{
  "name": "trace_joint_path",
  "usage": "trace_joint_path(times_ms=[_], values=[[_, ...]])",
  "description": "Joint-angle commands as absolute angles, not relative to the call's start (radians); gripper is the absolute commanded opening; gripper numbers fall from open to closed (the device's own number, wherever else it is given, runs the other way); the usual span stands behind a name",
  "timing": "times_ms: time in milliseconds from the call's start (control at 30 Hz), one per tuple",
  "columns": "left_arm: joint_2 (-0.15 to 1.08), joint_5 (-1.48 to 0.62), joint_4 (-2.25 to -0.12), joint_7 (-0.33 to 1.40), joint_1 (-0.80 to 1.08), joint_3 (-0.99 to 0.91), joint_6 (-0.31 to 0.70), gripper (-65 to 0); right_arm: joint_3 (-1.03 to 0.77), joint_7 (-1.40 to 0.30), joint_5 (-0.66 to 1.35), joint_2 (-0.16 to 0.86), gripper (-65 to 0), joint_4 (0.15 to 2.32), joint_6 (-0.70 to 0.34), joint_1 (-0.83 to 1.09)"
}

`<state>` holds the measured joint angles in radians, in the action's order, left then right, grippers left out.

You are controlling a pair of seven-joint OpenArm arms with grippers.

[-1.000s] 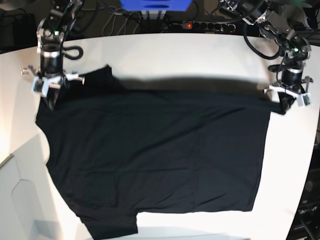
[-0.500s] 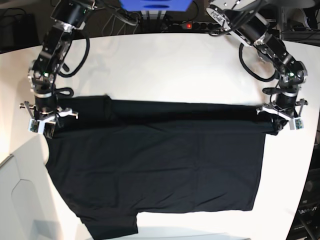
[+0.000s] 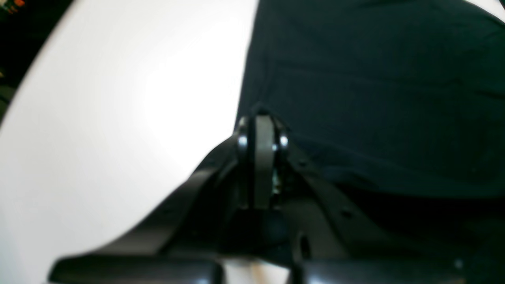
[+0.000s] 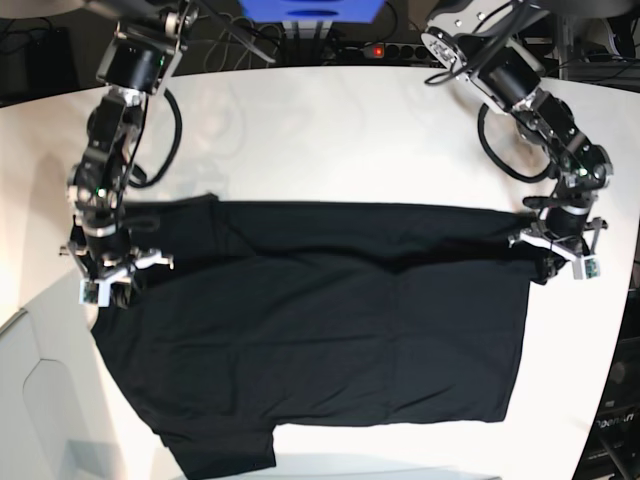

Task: Fold the T-shirt properly
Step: 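Lift the shoulder corners and pull them toward the hem, then lower the held shoulder edge onto the shirt body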

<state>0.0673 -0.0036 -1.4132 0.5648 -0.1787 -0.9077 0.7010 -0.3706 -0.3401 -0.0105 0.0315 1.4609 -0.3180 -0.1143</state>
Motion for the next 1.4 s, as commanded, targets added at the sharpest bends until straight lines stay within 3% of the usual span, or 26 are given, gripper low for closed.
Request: trace_joint_path(times_ms=[0, 700, 1367], values=[[0.093, -0.019, -1.412, 0.533, -0.203, -0.908, 0.698, -64.9, -0.372, -0.317, -0.001, 0.05, -65.0, 1.466, -0.318, -0.142], [0.156, -0.019, -1.181, 0.53, -0.306, -0.909, 0.698, -64.8, -0.349, -0.314, -0.001, 0.082, -65.0, 1.349, -0.318, -0.211], [0.174, -0.019, -1.178, 0.53, -0.395, -0.908, 0.698, -64.6, -0.349, -0.315, -0.001, 0.085, -65.0, 1.348, -0.315, -0.248]])
